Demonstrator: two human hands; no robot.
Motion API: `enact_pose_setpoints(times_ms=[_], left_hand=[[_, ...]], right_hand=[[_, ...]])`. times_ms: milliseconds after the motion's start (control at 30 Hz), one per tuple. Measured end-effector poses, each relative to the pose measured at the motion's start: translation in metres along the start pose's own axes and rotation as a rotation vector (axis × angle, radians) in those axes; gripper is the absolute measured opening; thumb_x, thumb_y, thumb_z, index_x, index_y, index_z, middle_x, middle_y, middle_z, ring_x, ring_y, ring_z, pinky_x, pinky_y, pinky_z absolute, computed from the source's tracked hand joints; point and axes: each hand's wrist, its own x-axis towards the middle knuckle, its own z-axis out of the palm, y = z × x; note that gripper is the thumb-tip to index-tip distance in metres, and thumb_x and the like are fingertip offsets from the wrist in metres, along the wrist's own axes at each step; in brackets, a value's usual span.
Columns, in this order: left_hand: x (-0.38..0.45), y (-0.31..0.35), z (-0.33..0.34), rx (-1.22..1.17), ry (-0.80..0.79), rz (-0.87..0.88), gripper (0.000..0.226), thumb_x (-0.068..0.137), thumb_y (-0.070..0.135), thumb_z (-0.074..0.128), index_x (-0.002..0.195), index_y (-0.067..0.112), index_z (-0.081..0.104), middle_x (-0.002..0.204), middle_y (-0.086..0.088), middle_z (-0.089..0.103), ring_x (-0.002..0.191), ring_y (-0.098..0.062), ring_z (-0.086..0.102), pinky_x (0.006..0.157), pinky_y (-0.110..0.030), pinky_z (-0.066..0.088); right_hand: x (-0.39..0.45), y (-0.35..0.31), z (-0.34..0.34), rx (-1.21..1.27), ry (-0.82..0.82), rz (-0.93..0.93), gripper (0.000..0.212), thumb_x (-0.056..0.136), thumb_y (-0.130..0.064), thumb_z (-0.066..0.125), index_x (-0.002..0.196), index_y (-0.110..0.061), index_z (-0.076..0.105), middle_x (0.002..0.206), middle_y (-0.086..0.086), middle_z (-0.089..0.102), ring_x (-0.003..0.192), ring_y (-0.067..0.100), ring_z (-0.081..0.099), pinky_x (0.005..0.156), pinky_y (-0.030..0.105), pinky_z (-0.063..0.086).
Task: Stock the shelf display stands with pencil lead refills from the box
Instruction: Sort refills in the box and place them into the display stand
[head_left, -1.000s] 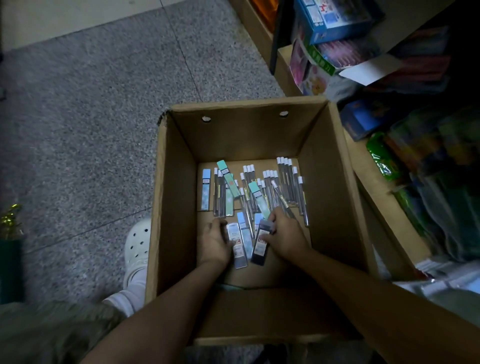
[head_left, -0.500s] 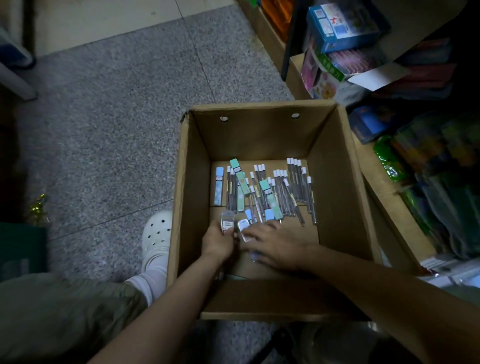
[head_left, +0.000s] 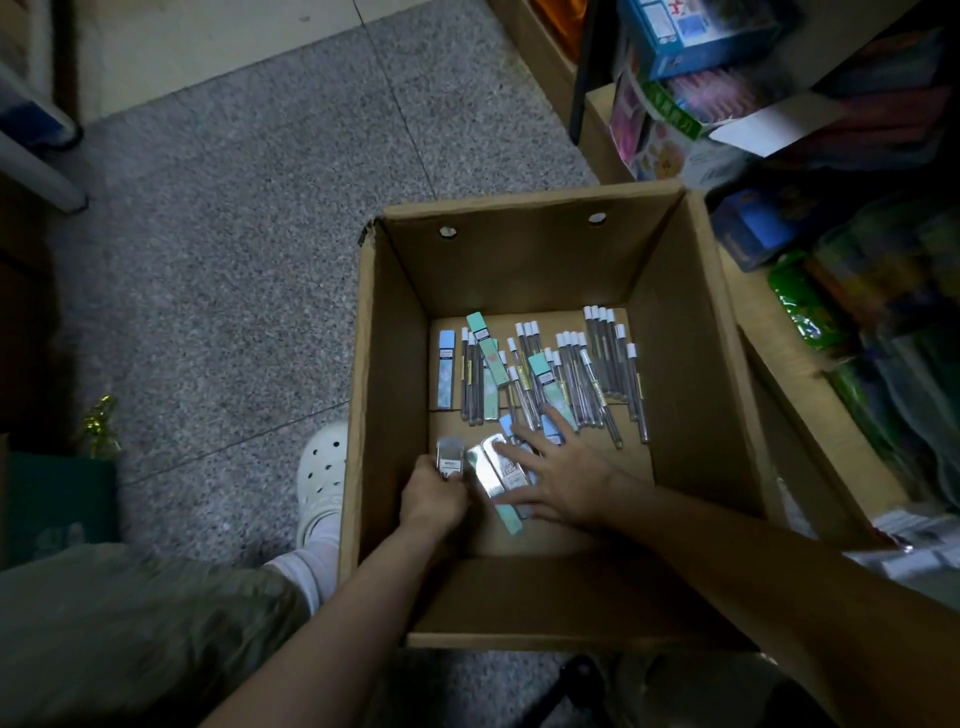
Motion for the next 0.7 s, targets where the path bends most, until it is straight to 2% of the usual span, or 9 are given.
enact_pose_setpoints(times_ms=[100,200,267,367,433,500,567,633,700], left_hand=[[-0.006,-0.003,-0.001,0.005,-0.059,-0.043,0.009,0.094,0.017,0.054,0.101,0.012,0.057,0.107,-0.018,0.067,0.098,-0.035,0.065,0.087,-0.048,0.055],[-0.011,-0.005,-0.001,0.015,-0.157,-0.067,0.016,0.093,0.01,0.052,0.082,0.008,0.063,0.084,-0.022,0.071,0.076,-0.035,0.069,0.071,-0.046,0.057],[-0.018,-0.004,0.0,0.06,-0.235,-0.057,0.019,0.098,0.018,0.047,0.094,0.005,0.06,0.078,-0.021,0.07,0.07,-0.035,0.067,0.062,-0.041,0.054],[-0.026,-0.003,0.003,0.085,-0.417,-0.091,0.034,0.103,0.025,0.04,0.12,-0.004,0.047,0.083,-0.02,0.068,0.066,-0.032,0.065,0.058,-0.036,0.053],[-0.03,-0.005,0.003,0.132,-0.518,-0.121,0.032,0.105,0.016,0.036,0.125,-0.008,0.042,0.082,-0.02,0.066,0.061,-0.028,0.064,0.059,-0.037,0.057],[-0.03,-0.008,0.004,0.158,-0.557,-0.113,0.027,0.104,0.007,0.033,0.124,-0.009,0.043,0.08,-0.019,0.065,0.058,-0.026,0.064,0.061,-0.037,0.057],[-0.03,-0.01,0.007,0.085,-0.5,-0.078,0.019,0.102,0.007,0.035,0.116,-0.002,0.045,0.082,-0.021,0.065,0.059,-0.028,0.061,0.058,-0.038,0.051],[-0.028,-0.009,0.01,-0.015,-0.365,-0.042,0.012,0.097,0.004,0.041,0.108,0.002,0.046,0.089,-0.025,0.067,0.067,-0.03,0.06,0.061,-0.039,0.046],[-0.02,-0.006,0.012,-0.114,-0.258,-0.041,0.023,0.09,-0.003,0.047,0.112,0.0,0.048,0.103,-0.029,0.067,0.079,-0.033,0.063,0.064,-0.037,0.046]], right_hand=[[-0.013,-0.001,-0.011,0.222,0.013,0.205,0.054,0.1,-0.057,0.032,0.15,-0.049,0.014,0.164,0.007,0.004,0.149,0.033,0.01,0.115,0.065,0.003],[-0.031,-0.008,-0.033,0.611,0.056,0.37,0.037,0.102,-0.031,0.042,0.138,-0.031,0.048,0.142,0.008,0.046,0.131,0.027,0.045,0.11,0.043,0.033],[-0.045,-0.01,-0.051,0.884,-0.034,0.458,0.031,0.102,-0.032,0.042,0.12,-0.021,0.064,0.121,0.006,0.063,0.11,0.024,0.059,0.095,0.035,0.045],[-0.071,-0.011,-0.071,1.274,-0.411,0.464,0.034,0.1,-0.04,0.048,0.105,-0.018,0.073,0.103,0.003,0.069,0.088,0.021,0.062,0.082,0.031,0.047],[-0.084,-0.013,-0.077,1.277,-0.592,0.427,0.038,0.098,-0.047,0.049,0.109,-0.02,0.073,0.108,0.0,0.068,0.09,0.018,0.062,0.09,0.032,0.047],[-0.092,-0.017,-0.078,1.202,-0.607,0.41,0.04,0.096,-0.051,0.049,0.113,-0.022,0.071,0.119,-0.001,0.066,0.105,0.019,0.062,0.102,0.036,0.045],[-0.095,-0.02,-0.074,1.234,-0.588,0.383,0.034,0.097,-0.047,0.051,0.101,-0.021,0.073,0.11,-0.005,0.068,0.101,0.016,0.062,0.1,0.032,0.045],[-0.092,-0.023,-0.072,1.205,-0.527,0.393,0.028,0.099,-0.039,0.052,0.083,-0.025,0.07,0.096,-0.007,0.067,0.086,0.01,0.06,0.087,0.025,0.045],[-0.081,-0.023,-0.065,1.099,-0.326,0.543,0.02,0.098,-0.03,0.054,0.095,-0.022,0.072,0.106,0.0,0.069,0.095,0.013,0.062,0.087,0.025,0.045]])
